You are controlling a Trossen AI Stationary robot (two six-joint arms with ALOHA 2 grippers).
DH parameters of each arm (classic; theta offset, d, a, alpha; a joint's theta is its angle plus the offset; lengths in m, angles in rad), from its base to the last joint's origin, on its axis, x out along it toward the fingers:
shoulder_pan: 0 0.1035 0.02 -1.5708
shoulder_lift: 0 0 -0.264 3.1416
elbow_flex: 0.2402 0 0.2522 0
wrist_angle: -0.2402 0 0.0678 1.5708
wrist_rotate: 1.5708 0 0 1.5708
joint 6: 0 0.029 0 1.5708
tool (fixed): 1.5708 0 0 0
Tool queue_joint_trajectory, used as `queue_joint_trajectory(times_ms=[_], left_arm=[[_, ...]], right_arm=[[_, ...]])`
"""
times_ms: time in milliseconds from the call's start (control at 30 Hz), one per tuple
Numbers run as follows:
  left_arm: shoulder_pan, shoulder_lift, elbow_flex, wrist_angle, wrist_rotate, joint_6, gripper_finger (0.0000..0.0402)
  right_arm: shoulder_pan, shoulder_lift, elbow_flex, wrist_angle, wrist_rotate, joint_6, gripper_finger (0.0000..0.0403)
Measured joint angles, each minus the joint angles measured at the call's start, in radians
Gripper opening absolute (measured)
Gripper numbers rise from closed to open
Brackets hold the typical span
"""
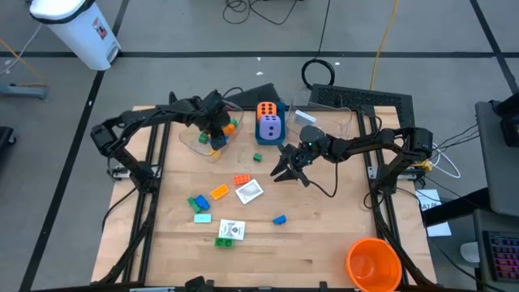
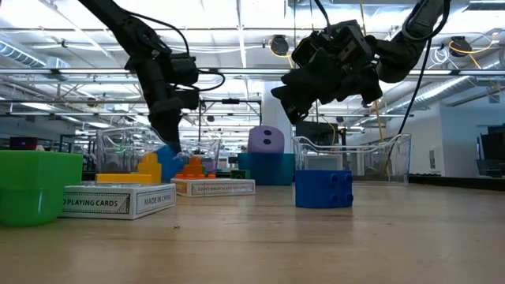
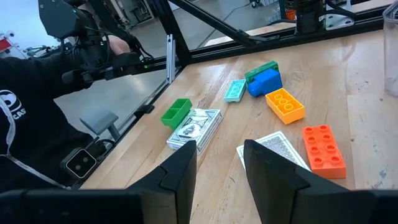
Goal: Pick & Place Toys
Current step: Put the blue game piece into the left transparent bin, then put the green game piece into the left transparent bin
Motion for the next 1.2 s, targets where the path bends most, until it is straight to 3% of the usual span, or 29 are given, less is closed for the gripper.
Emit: queue_joint_trajectory(times_ms=[233, 467, 633, 833, 1033, 1200], left_arm=[[0.000, -0.001, 0.000, 0.003, 0.000, 0.015, 0.0067], [0.000, -0.001, 0.000, 0.044, -0.001, 0.014, 0.0063], [0.000, -0.001, 0.000, 0.056, -0.001, 0.011, 0.0106], [0.000, -0.002, 0.031, 0.013, -0.025, 0.007, 0.0188], [-0.012, -0.002, 0.190, -0.195, -0.089, 0.019, 0.0252], [-0.020, -0.010, 0.307, -0.350, -0.088, 0.006, 0.0268]], right_arm=[[0.000, 0.000, 0.000, 0.000, 0.000, 0.000, 0.0128], [0.000, 0.000, 0.000, 0.000, 0.000, 0.000, 0.0128], [0.000, 0.000, 0.000, 0.000, 0.000, 0.000, 0.0128], [0.000, 0.000, 0.000, 0.000, 0.000, 0.000, 0.0128], [0.000, 0.000, 0.000, -0.005, 0.000, 0.000, 0.0128], [0.000, 0.000, 0.000, -0.028, 0.000, 0.000, 0.0128]])
